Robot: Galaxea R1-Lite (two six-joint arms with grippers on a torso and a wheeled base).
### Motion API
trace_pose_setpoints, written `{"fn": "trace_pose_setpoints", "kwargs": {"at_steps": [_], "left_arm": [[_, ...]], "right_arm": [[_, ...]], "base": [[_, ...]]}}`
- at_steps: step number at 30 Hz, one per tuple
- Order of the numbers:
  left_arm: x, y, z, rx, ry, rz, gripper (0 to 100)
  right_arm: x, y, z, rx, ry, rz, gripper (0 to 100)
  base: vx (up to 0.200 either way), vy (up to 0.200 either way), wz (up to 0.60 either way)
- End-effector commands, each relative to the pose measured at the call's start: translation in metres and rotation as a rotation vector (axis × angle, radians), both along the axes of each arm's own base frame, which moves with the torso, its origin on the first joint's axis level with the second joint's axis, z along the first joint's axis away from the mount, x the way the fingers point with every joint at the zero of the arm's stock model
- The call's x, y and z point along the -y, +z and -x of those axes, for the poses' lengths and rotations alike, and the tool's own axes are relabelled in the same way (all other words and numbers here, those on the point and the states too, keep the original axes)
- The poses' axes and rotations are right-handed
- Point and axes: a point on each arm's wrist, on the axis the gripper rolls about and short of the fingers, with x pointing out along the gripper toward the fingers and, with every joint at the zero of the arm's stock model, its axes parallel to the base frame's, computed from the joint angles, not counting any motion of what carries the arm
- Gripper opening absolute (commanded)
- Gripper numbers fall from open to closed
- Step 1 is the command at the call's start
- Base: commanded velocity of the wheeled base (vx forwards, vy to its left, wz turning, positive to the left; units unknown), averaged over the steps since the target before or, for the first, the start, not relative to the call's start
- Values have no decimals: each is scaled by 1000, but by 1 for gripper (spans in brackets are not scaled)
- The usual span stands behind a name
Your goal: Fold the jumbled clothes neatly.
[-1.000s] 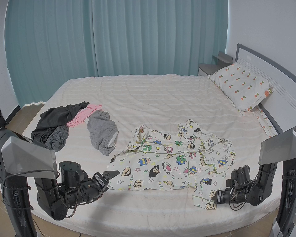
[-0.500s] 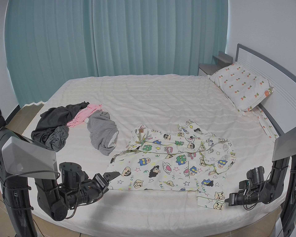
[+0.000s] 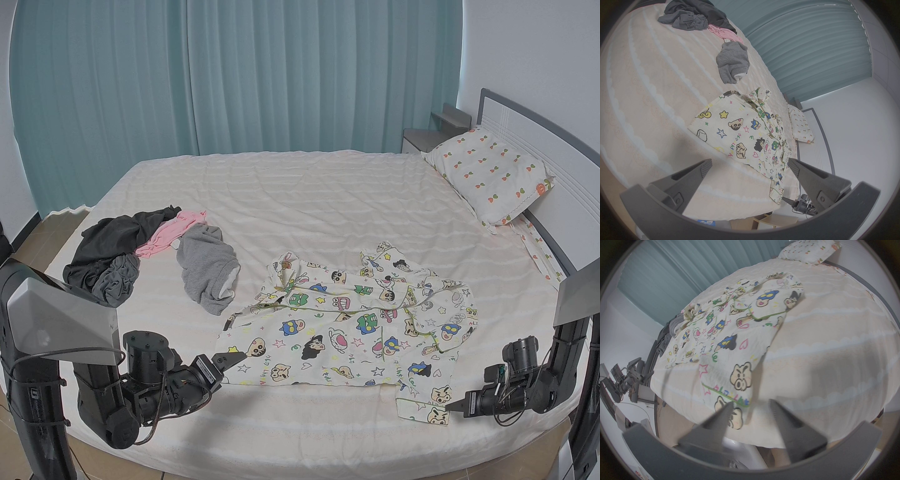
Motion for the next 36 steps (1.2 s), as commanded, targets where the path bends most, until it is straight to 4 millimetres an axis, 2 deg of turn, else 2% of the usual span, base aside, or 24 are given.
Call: {"fn": "trace_pose_setpoints", "kwargs": {"at_steps": [1,7,16,17,29,36], "left_arm": [[0,-2,0,-6,3,-2,100],[0,-2,0,-6,2,-3,100],[0,-1,-1,-1,4,-2,100],[0,-1,-1,-1,4,-2,100],[0,-1,-1,3,26,-14,100],[0,-1,0,4,23,-20,100]], "right_arm": [[-16,-3,-6,17,62,-20,100],[-42,-11,-20,17,76,-38,100],[-51,-14,-20,0,83,26,100],[-52,-14,-20,-7,86,28,0],[-51,-7,-18,-24,63,54,0],[-30,2,-8,-39,13,39,0]], "base": [[0,0,0],[0,0,0],[0,0,0],[0,0,0],[0,0,0],[0,0,0]]}}
